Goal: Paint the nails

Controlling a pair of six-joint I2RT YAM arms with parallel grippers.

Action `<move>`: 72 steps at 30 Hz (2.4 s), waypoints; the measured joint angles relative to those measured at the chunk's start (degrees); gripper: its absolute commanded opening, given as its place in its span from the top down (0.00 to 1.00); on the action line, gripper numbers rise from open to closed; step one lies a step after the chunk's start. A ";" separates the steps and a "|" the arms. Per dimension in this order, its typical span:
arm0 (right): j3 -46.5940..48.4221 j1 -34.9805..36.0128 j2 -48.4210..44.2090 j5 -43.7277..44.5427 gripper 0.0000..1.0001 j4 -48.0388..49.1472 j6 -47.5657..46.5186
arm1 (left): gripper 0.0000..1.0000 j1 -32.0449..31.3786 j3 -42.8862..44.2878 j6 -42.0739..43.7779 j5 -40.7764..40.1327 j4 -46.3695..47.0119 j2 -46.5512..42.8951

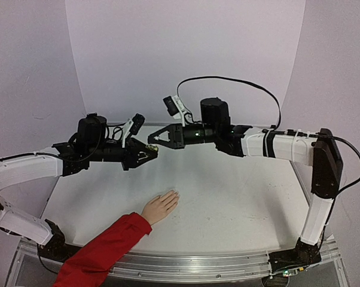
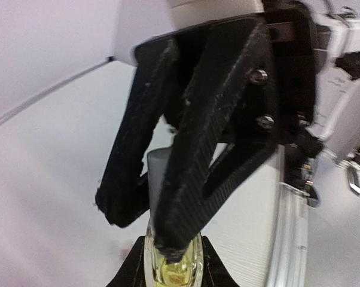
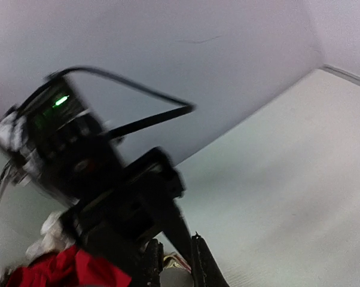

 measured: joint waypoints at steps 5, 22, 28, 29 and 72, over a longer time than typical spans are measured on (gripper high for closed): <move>-5.70 -2.45 -1.11 -27.08 1.00 11.21 -4.83 | 1.00 0.90 1.38 -4.37 24.96 -1.53 0.98; -6.75 -1.53 -5.22 -16.76 0.14 5.01 -6.01 | 1.00 -0.76 -2.97 -2.54 8.44 0.07 -7.39; -3.54 0.20 -5.31 -0.87 0.13 -1.27 -2.64 | 1.00 -1.49 -4.70 2.03 -0.87 -0.02 -10.80; -3.10 0.44 -5.31 1.60 0.14 -1.90 -1.51 | 1.00 -1.49 -4.96 2.58 -2.69 -0.02 -11.17; 10.80 1.11 7.34 5.01 1.00 -4.09 4.55 | 1.00 0.87 -3.06 3.58 -8.83 -1.03 -3.91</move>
